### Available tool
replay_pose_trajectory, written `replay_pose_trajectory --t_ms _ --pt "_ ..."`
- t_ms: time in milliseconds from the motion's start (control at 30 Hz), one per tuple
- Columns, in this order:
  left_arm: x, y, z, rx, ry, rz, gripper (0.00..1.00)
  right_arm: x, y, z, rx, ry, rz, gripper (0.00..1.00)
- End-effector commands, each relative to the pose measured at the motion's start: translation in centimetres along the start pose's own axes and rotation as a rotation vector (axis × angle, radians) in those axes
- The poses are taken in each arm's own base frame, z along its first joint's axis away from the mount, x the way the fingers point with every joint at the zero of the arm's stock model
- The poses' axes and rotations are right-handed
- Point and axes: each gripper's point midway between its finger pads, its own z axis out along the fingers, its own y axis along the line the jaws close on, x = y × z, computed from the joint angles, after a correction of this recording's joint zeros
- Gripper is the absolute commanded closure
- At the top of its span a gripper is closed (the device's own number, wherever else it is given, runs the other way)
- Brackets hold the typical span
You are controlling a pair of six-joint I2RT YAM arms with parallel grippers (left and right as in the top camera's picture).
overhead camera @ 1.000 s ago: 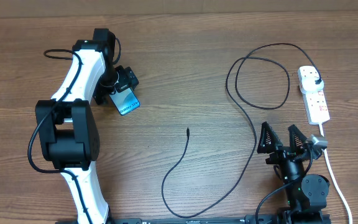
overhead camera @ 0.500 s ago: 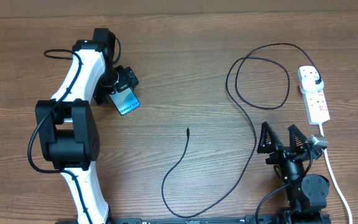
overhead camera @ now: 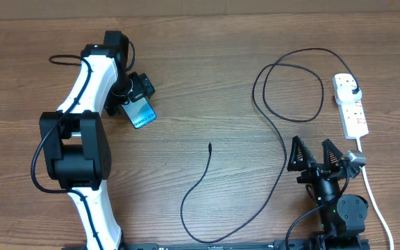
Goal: Plug charger to phone and switch on socket
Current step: 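Lower the left gripper onto the phone and align with its edges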
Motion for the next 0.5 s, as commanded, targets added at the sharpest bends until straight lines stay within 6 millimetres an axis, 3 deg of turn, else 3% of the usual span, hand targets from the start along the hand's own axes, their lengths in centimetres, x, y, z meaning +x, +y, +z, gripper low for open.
replay_pose_trajectory --t_ms 0,467 --pt "-0.49 0.15 0.27 -0.009 -0.01 -0.025 0.0 0.29 -0.01 0.05 -0.005 0.003 -0.007 0.0" --pt "-0.27 -0.13 0.3 0.005 0.0 -0.037 0.0 0.29 -0.01 0.05 -0.005 0.003 -0.007 0.0"
